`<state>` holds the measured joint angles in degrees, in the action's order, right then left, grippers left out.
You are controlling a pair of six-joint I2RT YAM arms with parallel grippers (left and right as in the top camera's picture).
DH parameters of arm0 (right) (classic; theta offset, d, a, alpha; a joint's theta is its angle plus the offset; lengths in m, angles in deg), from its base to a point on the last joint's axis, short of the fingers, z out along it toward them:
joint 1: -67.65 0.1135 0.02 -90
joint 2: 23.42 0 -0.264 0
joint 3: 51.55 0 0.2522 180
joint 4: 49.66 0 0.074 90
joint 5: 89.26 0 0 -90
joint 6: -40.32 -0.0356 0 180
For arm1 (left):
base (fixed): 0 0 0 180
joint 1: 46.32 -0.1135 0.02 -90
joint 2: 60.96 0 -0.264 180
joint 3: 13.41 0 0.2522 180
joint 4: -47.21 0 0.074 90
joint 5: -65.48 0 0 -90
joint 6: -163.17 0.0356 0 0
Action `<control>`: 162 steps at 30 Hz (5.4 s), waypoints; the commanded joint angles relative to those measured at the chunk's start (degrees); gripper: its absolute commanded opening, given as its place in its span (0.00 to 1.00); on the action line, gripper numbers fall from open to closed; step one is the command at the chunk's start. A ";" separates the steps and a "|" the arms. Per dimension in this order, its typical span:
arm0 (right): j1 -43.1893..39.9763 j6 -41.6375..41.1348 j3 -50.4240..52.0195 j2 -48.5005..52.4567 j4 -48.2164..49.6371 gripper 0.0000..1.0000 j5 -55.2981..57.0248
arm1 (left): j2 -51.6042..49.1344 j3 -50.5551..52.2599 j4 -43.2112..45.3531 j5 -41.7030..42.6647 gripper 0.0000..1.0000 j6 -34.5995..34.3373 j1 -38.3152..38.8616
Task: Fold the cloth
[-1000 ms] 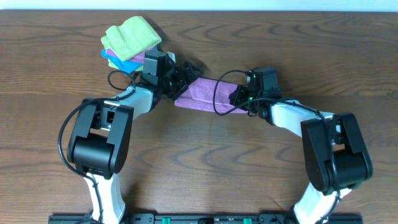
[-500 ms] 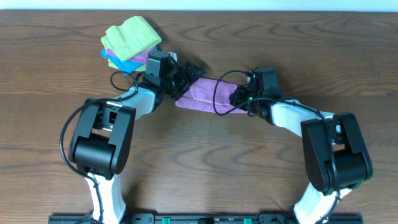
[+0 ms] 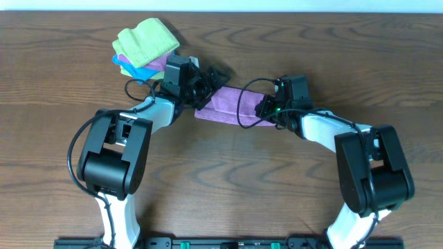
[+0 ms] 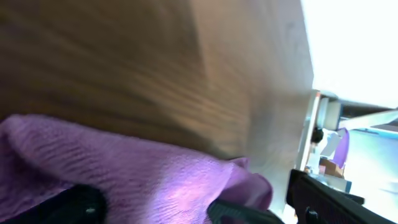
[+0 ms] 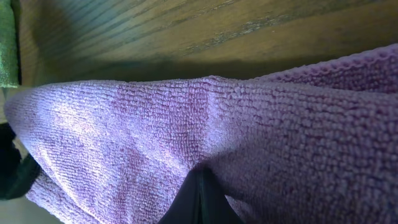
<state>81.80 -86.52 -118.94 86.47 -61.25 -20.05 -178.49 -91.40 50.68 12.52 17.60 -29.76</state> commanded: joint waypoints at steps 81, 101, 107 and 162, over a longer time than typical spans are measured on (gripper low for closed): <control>0.57 1.75 -0.26 0.87 -4.55 0.02 2.58 | 0.70 -1.18 -5.22 -4.61 0.64 15.72 -3.87; 0.57 1.75 -0.26 0.85 -4.55 0.01 2.84 | 0.70 -1.20 -1.27 -1.27 0.64 11.47 -3.78; 0.57 1.75 -0.26 0.85 -4.55 0.02 3.02 | 0.70 -1.20 -0.35 1.64 0.64 10.51 -3.78; 0.55 1.81 -0.26 0.87 -6.91 0.01 3.89 | 0.76 -1.20 1.95 17.07 0.71 13.18 -12.66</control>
<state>81.82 -85.83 -120.49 86.29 -66.43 -19.14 -177.81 -92.23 54.33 30.46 26.34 -42.00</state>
